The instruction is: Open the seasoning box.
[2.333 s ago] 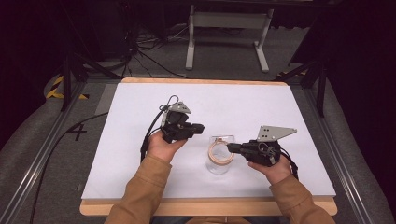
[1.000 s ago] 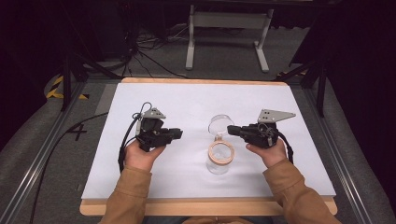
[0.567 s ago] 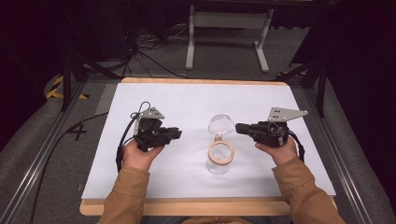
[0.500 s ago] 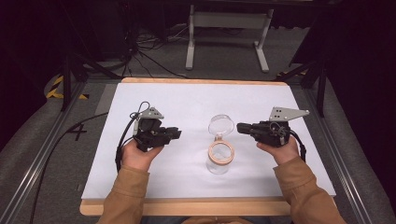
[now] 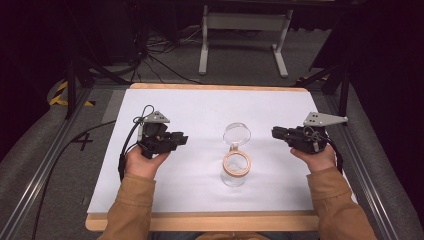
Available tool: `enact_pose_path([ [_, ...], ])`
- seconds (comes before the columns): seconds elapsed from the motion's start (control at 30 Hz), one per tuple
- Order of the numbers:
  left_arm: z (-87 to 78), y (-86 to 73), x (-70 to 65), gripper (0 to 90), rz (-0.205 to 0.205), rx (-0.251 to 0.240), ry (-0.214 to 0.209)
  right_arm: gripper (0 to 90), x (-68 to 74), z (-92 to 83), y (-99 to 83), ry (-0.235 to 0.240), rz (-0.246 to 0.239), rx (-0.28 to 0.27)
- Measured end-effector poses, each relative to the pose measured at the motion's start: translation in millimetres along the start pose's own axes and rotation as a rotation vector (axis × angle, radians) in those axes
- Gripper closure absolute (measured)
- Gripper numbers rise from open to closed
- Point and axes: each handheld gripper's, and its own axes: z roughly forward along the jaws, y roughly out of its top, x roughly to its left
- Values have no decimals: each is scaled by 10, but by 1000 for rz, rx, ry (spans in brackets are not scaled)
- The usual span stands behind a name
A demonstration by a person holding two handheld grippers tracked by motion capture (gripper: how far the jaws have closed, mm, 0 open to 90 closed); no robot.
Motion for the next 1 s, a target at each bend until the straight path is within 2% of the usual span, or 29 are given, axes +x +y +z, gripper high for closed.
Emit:
enact_pose_path([
  [0.17,27,-31,91,697,-21,21,22,787,-180,-64,-98,-64,36,25],
  [0.27,40,-58,155,689,-21,19,37,778,-269,-104,-143,-78,56,32],
  [0.3,44,-70,162,683,-37,21,39,776,-297,-114,-158,-88,59,35],
  [0.37,54,-90,194,678,-39,29,52,769,-352,-125,-188,-105,69,51],
  [0.47,67,-123,246,678,-46,45,69,764,-431,-136,-239,-118,96,66],
  [0.67,98,-173,332,670,-61,53,76,743,-540,-123,-336,-130,130,83],
  [1.0,193,-240,407,664,-69,103,91,725,-643,24,-511,-144,149,163],
])
